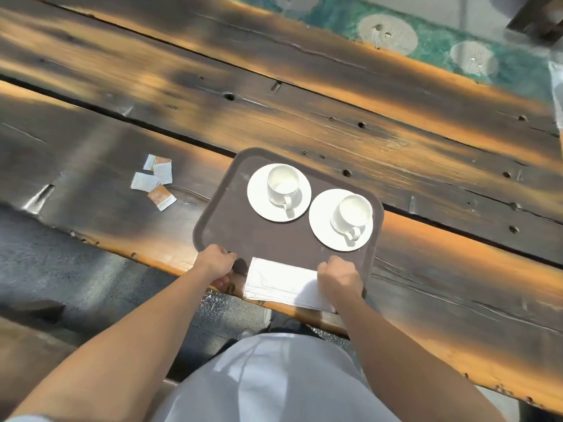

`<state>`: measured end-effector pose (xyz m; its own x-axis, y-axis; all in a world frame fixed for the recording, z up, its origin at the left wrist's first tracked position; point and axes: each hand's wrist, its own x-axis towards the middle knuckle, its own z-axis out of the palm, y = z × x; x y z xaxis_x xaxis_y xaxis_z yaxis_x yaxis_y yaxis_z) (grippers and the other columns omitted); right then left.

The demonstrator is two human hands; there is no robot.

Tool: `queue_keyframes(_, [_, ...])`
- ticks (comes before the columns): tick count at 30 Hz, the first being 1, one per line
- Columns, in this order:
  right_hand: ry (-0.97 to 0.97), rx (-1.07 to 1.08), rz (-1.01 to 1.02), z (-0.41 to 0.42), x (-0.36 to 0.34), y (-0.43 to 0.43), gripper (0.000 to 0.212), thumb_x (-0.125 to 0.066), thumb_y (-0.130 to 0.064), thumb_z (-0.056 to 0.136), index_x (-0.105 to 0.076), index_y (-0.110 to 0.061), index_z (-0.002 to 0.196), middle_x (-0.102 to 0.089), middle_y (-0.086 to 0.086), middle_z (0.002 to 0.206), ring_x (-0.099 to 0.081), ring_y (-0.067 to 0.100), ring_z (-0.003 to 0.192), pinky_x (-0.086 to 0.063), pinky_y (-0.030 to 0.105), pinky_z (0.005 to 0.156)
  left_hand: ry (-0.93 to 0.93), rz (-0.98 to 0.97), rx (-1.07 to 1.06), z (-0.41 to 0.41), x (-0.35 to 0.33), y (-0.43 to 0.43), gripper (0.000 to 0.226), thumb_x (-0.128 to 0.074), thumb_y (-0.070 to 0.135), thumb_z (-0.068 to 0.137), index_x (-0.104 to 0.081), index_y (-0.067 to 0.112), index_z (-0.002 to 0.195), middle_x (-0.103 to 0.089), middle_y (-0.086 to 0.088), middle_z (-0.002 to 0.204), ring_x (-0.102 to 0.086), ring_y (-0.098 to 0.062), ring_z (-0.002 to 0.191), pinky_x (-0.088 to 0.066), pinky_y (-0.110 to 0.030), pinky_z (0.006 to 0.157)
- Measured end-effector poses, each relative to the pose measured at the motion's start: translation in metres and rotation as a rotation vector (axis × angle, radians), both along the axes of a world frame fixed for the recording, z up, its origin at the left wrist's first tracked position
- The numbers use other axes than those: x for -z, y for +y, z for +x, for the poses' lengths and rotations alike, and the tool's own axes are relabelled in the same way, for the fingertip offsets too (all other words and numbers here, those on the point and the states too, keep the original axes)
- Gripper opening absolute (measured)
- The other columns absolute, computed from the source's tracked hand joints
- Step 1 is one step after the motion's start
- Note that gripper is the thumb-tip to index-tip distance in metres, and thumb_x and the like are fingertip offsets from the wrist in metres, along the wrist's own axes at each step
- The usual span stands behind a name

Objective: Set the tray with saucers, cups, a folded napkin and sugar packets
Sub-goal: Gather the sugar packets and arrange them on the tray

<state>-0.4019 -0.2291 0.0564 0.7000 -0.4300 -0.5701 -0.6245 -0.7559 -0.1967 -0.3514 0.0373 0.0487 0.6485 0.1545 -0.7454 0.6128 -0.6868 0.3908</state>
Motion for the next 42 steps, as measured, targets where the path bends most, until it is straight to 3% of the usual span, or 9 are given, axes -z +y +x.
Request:
queue_keyframes(2, [-0.006,-0.084,0.009,0.015,-0.002,0.018,0.031,-0.038,-0.032,0.094,-0.061,-0.013,0.101,-0.063,0.011,0.104,-0.062,0.033,0.100,-0.045,0.033,0.081,-0.016,0.012,0.016,0.002,-0.004,0.001,0.022,-0.051,0.032,0.098,-0.060,0.012,0.096,-0.072,-0.008,0.079,-0.069,-0.022,0.059,-0.055,-0.028,0.047])
queue_keyframes(5, [-0.049,-0.246,0.047,0.033,-0.005,0.042,0.026,-0.038,-0.034,0.092,-0.056,-0.015,0.087,-0.065,0.011,0.099,-0.062,0.033,0.094,-0.048,0.036,0.081,-0.047,0.088,0.067,0.003,-0.014,0.012,0.032,-0.051,0.035,0.097,-0.065,0.008,0.086,-0.073,-0.011,0.076,-0.072,-0.028,0.068,-0.059,-0.032,0.063])
queue_keyframes(9, [-0.094,-0.452,0.108,0.050,-0.006,0.072,0.025,-0.038,-0.032,0.093,-0.050,-0.014,0.081,-0.066,0.013,0.096,-0.062,0.034,0.088,-0.047,0.035,0.077,-0.094,0.255,0.108,-0.005,-0.026,0.043,0.028,-0.052,0.040,0.095,-0.064,0.016,0.102,-0.067,-0.010,0.105,-0.064,-0.030,0.098,-0.053,-0.036,0.085])
queue_keyframes(12, [-0.098,-0.574,0.120,0.063,-0.005,0.095,0.023,-0.039,-0.030,0.094,-0.049,-0.014,0.080,-0.067,0.015,0.097,-0.063,0.036,0.089,-0.046,0.034,0.075,-0.088,0.321,0.122,-0.016,-0.029,0.067,0.024,-0.049,0.039,0.095,-0.061,0.019,0.098,-0.065,-0.011,0.111,-0.061,-0.032,0.098,-0.054,-0.040,0.083])
queue_keyframes(18, [-0.108,-0.687,0.088,0.088,-0.007,0.150,0.027,-0.040,-0.031,0.094,-0.056,-0.012,0.085,-0.067,0.014,0.098,-0.062,0.036,0.089,-0.046,0.035,0.075,-0.075,0.368,0.121,-0.022,-0.025,0.110,0.032,-0.046,0.037,0.099,-0.061,0.013,0.114,-0.064,-0.014,0.117,-0.061,-0.033,0.104,-0.051,-0.038,0.082])
queue_keyframes(23, [-0.109,-0.684,0.060,0.109,-0.003,0.205,0.033,-0.038,-0.030,0.094,-0.063,-0.009,0.095,-0.068,0.016,0.102,-0.064,0.039,0.094,-0.050,0.038,0.079,-0.090,0.500,0.341,-0.007,-0.020,0.159,0.033,-0.035,0.034,0.100,-0.057,0.014,0.114,-0.061,-0.012,0.117,-0.059,-0.033,0.105,-0.043,-0.036,0.073])
queue_keyframes(27, [-0.136,-0.647,0.036,0.123,-0.004,0.255,0.035,-0.036,-0.030,0.096,-0.064,-0.009,0.099,-0.068,0.016,0.105,-0.064,0.040,0.096,-0.049,0.039,0.080,-0.128,0.483,0.430,0.021,-0.017,0.209,0.033,-0.037,0.038,0.100,-0.058,0.015,0.111,-0.065,-0.012,0.113,-0.062,-0.034,0.103,-0.044,-0.036,0.074])
queue_keyframes(32, [-0.113,-0.587,-0.004,0.140,-0.009,0.309,0.035,-0.037,-0.029,0.097,-0.063,-0.007,0.106,-0.067,0.019,0.110,-0.064,0.040,0.101,-0.050,0.039,0.083,-0.165,0.445,0.466,0.051,-0.012,0.265,0.038,-0.033,0.044,0.102,-0.060,0.017,0.106,-0.066,-0.011,0.109,-0.064,-0.034,0.101,-0.051,-0.039,0.083])
queue_keyframes(42, [-0.085,-0.483,-0.020,0.165,-0.008,0.348,0.031,-0.042,-0.036,0.096,-0.057,-0.013,0.109,-0.067,0.013,0.110,-0.063,0.035,0.104,-0.049,0.039,0.085,-0.143,0.359,0.543,0.076,0.006,0.287,0.031,-0.036,0.036,0.100,-0.060,0.018,0.107,-0.065,-0.008,0.110,-0.063,-0.029,0.100,-0.048,-0.036,0.081])
